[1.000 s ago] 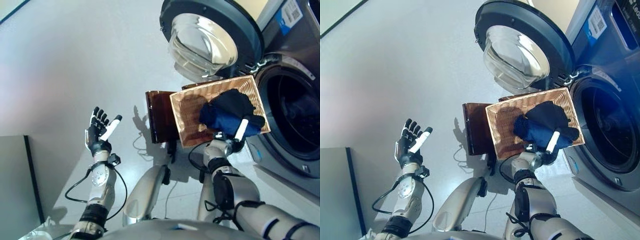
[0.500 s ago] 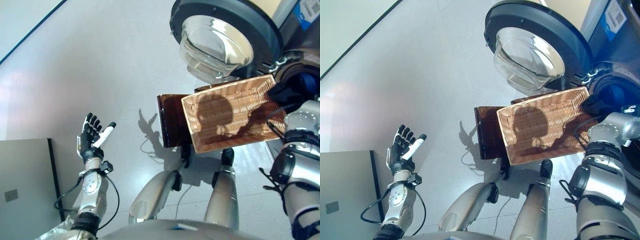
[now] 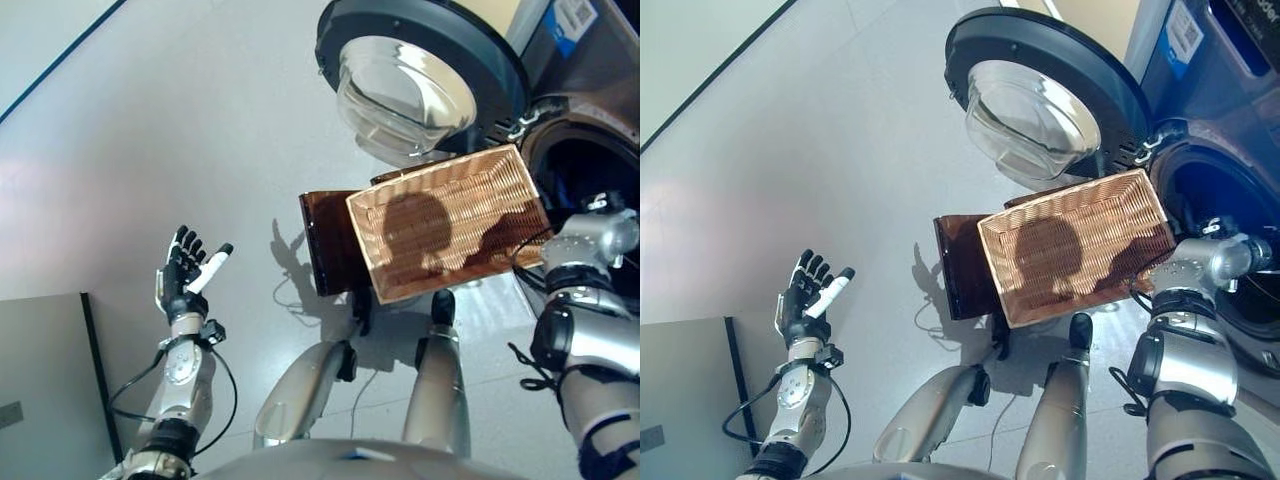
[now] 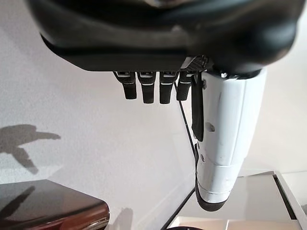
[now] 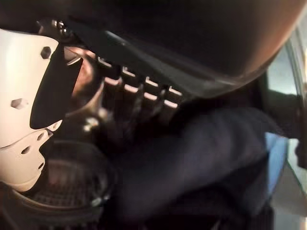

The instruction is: Pick up the clothes and place them into the washing machine

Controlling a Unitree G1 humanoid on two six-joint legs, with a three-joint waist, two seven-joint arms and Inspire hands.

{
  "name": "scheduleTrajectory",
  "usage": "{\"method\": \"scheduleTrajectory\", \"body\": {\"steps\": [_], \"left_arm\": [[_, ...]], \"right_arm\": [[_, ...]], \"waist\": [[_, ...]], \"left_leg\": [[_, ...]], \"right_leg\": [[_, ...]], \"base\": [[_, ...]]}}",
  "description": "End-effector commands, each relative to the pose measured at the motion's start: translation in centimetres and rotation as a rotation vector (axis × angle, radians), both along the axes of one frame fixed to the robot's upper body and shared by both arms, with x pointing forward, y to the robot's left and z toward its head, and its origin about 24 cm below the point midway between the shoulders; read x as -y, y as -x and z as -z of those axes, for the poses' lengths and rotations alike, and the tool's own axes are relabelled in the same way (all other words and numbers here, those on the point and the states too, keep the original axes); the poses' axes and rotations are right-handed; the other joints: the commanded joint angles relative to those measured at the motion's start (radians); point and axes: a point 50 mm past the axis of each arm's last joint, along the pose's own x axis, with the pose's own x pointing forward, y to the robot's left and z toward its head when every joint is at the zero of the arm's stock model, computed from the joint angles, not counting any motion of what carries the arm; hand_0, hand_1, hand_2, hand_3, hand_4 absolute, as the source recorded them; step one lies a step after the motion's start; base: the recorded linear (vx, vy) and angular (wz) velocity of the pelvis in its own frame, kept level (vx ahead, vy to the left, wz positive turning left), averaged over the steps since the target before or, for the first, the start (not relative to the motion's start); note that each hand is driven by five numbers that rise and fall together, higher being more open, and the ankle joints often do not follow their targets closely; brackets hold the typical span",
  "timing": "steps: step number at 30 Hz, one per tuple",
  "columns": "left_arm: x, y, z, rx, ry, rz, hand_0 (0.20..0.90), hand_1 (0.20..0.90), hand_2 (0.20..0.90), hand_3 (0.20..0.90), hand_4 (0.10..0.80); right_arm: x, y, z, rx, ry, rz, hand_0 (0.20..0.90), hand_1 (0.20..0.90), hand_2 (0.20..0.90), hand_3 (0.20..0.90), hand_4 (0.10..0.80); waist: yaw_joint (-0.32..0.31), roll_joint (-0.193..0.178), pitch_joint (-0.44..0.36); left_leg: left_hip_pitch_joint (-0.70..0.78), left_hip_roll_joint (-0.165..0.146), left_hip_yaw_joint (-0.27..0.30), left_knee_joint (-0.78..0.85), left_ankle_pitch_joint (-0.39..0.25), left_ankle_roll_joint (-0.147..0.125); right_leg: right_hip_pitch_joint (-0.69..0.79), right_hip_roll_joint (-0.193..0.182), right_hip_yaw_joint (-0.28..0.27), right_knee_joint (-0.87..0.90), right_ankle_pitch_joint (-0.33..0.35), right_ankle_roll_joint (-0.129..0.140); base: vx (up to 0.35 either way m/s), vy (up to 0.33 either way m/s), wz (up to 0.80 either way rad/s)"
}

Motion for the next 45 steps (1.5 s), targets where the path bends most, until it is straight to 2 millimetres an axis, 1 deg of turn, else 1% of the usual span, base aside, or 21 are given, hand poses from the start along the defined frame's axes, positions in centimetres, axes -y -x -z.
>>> {"method": "scheduleTrajectory", "body": {"steps": [1,2,3,5,6,8,9,13,17,24,25,30,32,33,34,35,38,40,41,42,45], "left_arm": [[-2.2,-0.2,-1.6,0.11,-0.027,-0.095,0.9,0.9,0.9,0.9,0.8],[-2.1,-0.1,-1.6,0.115,-0.025,-0.092,0.9,0.9,0.9,0.9,0.8],[-2.1,-0.1,-1.6,0.115,-0.026,-0.092,0.9,0.9,0.9,0.9,0.8],[-1.7,-0.1,-1.2,0.099,-0.011,-0.09,0.9,0.9,0.9,0.9,0.8],[-1.7,-0.1,-1.2,0.098,-0.012,-0.09,0.9,0.9,0.9,0.9,0.8],[-1.5,-0.2,-1.1,0.094,-0.009,-0.083,0.9,0.9,0.9,0.9,0.8],[-1.6,-0.1,-1.1,0.091,-0.011,-0.085,0.9,0.9,0.9,0.9,0.8],[-1.3,-0.1,-1.2,0.097,-0.002,-0.083,0.9,0.9,0.9,0.9,0.8],[-1.2,-0.3,-1.3,0.104,-0.002,-0.091,0.9,0.9,0.9,0.9,0.8],[-1.4,0.2,-1.4,0.118,0.009,-0.109,0.9,0.9,0.9,0.9,0.8],[-1.5,0.3,-1.5,0.126,0.009,-0.11,0.9,0.9,0.9,0.9,0.8],[-1.5,0.0,-2.5,0.173,0.001,-0.09,0.9,0.9,0.9,0.9,0.8],[-1.5,-0.2,-2.8,0.187,-0.004,-0.09,0.9,0.9,0.9,0.9,0.8],[-1.6,-0.3,-3.2,0.2,-0.012,-0.086,0.9,0.9,0.9,0.9,0.8],[-1.6,-0.3,-3.4,0.205,-0.021,-0.088,0.9,0.9,0.9,0.9,0.8],[-1.6,-0.4,-3.6,0.216,-0.023,-0.09,0.9,0.9,0.9,0.9,0.8],[-1.9,-0.3,-4.1,0.235,-0.037,-0.094,0.9,0.9,0.9,0.9,0.8],[-2.6,0.1,-4.6,0.257,-0.056,-0.115,0.9,0.9,0.9,0.9,0.8],[-2.5,0.0,-4.6,0.259,-0.054,-0.114,0.9,0.9,0.9,0.9,0.8],[-2.6,0.1,-4.8,0.264,-0.061,-0.115,0.9,0.9,0.9,0.9,0.8],[-2.9,0.0,-5.0,0.271,-0.073,-0.123,0.9,0.9,0.9,0.9,0.8]], "right_arm": [[-1.4,-0.3,1.3,-0.07,0.151,-0.091,0.9,0.9,0.9,0.9,0.8],[-2.1,-0.5,2.2,-0.079,0.135,-0.125,0.9,0.9,0.9,0.9,0.8],[-2.1,-0.5,2.2,-0.079,0.135,-0.125,0.9,0.9,0.9,0.9,0.8],[-5.1,-0.1,7.1,-0.191,0.056,-0.227,0.9,0.9,0.9,0.9,0.8],[-5.2,-0.1,7.2,-0.192,0.055,-0.228,0.9,0.9,0.9,0.9,0.8],[-6.9,0.5,10.1,-0.291,0.024,-0.31,0.9,0.9,0.9,0.9,0.8],[-7.0,0.5,10.2,-0.292,0.022,-0.312,0.9,0.9,0.9,0.9,0.8],[-9.9,1.0,13.0,-0.329,-0.039,-0.402,0.9,0.9,0.9,0.9,0.8],[-11.0,0.9,13.2,-0.271,-0.084,-0.397,0.9,0.9,0.9,0.9,0.8],[-10.1,-0.1,10.9,-0.167,-0.095,-0.314,0.9,0.9,0.9,0.9,0.8],[-9.6,-0.8,9.6,-0.128,-0.087,-0.29,0.9,0.9,0.9,0.9,0.8],[-8.4,-2.1,6.1,-0.033,-0.055,-0.234,0.9,0.9,0.9,0.9,0.8],[-8.4,-2.3,5.7,-0.015,-0.057,-0.225,0.9,0.9,0.9,0.9,0.8],[-8.4,-2.6,5.0,0.005,-0.056,-0.215,0.9,0.9,0.9,0.9,0.8],[-8.1,-2.7,4.5,0.016,-0.055,-0.202,0.9,0.9,0.9,0.9,0.8],[-7.9,-2.8,4.0,0.031,-0.054,-0.189,0.9,0.9,0.9,0.9,0.8],[-6.8,-2.9,2.3,0.063,-0.032,-0.146,0.9,0.9,0.9,0.9,0.8],[-4.8,-2.8,-0.7,0.103,0.025,-0.08,0.9,0.9,0.9,0.9,0.8],[-4.7,-2.9,-1.0,0.102,0.028,-0.078,0.9,0.9,0.9,0.9,0.8],[-4.1,-2.9,-2.0,0.107,0.049,-0.066,0.9,0.9,0.9,0.9,0.8],[-2.4,-2.7,-6.0,0.175,0.105,-0.014,0.9,0.9,0.9,0.9,0.8]], "waist": [[0.041,-0.025,-0.062],[0.038,-0.029,-0.06],[0.038,-0.029,-0.06],[0.035,-0.056,-0.05],[0.033,-0.057,-0.05],[0.034,-0.078,-0.042],[0.031,-0.08,-0.042],[0.031,-0.108,-0.033],[0.028,-0.118,-0.021],[0.042,-0.089,-0.007],[0.048,-0.074,0.004],[0.055,-0.041,0.036],[0.058,-0.039,0.04],[0.06,-0.038,0.038],[0.062,-0.035,0.048],[0.064,-0.036,0.046],[0.065,-0.025,0.049],[0.077,-0.016,0.043],[0.078,-0.015,0.043],[0.083,-0.014,0.042],[0.102,-0.013,0.036]], "left_leg": [[-0.076,0.008,-0.026,0.092,-0.105,-0.106],[-0.074,0.009,-0.027,0.092,-0.105,-0.106],[-0.074,0.009,-0.027,0.092,-0.105,-0.106],[-0.062,0.014,-0.033,0.096,-0.106,-0.105],[-0.061,0.014,-0.034,0.096,-0.106,-0.105],[-0.054,0.017,-0.04,0.099,-0.105,-0.105],[-0.051,0.016,-0.041,0.099,-0.105,-0.105],[-0.041,0.021,-0.052,0.099,-0.102,-0.107],[-0.052,0.019,-0.057,0.111,-0.103,-0.107],[-0.08,0.017,-0.052,0.134,-0.114,-0.104],[-0.095,0.017,-0.047,0.156,-0.121,-0.101],[-0.176,0.017,-0.042,0.271,-0.155,-0.093],[-0.201,0.018,-0.044,0.302,-0.166,-0.091],[-0.206,0.013,-0.056,0.318,-0.19,-0.09],[-0.234,0.016,-0.051,0.345,-0.18,-0.085],[-0.242,0.011,-0.061,0.368,-0.216,-0.086],[-0.279,0.013,-0.071,0.415,-0.234,-0.084],[-0.295,0.006,-0.102,0.414,-0.231,-0.086],[-0.298,0.006,-0.102,0.414,-0.23,-0.087],[-0.309,0.005,-0.114,0.415,-0.227,-0.086],[-0.318,-0.002,-0.143,0.41,-0.223,-0.085]], "right_leg": [[0.124,-0.031,-0.023,-0.146,0.015,-0.032],[0.128,-0.03,-0.024,-0.144,0.014,-0.032],[0.128,-0.03,-0.025,-0.144,0.014,-0.032],[0.141,-0.026,-0.034,-0.138,0.011,-0.034],[0.143,-0.027,-0.034,-0.138,0.01,-0.034],[0.154,-0.023,-0.042,-0.134,0.008,-0.037],[0.158,-0.023,-0.043,-0.134,0.007,-0.037],[0.171,-0.021,-0.058,-0.129,0.001,-0.039],[0.163,-0.018,-0.065,-0.11,-0.008,-0.045],[0.13,-0.015,-0.063,-0.075,-0.028,-0.05],[0.111,-0.013,-0.059,-0.048,-0.037,-0.054],[0.037,-0.003,-0.043,0.072,-0.082,-0.068],[0.009,0.003,-0.04,0.111,-0.097,-0.073],[-0.001,0.009,-0.029,0.136,-0.122,-0.073],[-0.027,0.009,-0.034,0.163,-0.118,-0.079],[-0.035,0.013,-0.024,0.189,-0.154,-0.079],[-0.075,0.018,-0.025,0.245,-0.185,-0.09],[-0.107,0.03,-0.014,0.271,-0.198,-0.098],[-0.111,0.03,-0.013,0.273,-0.198,-0.099],[-0.124,0.035,-0.008,0.279,-0.199,-0.1],[-0.148,0.042,0.0,0.298,-0.212,-0.109]], "base": [[0.0,0.0,0.0],[0.0,0.0,0.0],[-0.003,-0.033,0.01],[-0.002,-0.05,0.03],[0.002,-0.037,0.01],[0.01,-0.034,0.1],[0.011,-0.033,0.15],[0.01,-0.034,0.11],[-0.012,-0.022,0.1],[0.0,0.0,0.0],[-0.003,0.013,0.04],[0.005,-0.014,0.02],[0.047,-0.042,0.06],[0.009,-0.042,0.06],[0.118,-0.079,0.06],[0.023,-0.077,0.05],[0.047,-0.078,0.09],[0.018,-0.046,0.1],[-0.004,-0.019,0.04],[-0.001,-0.037,0.02],[0.007,-0.064,-0.05]]}}
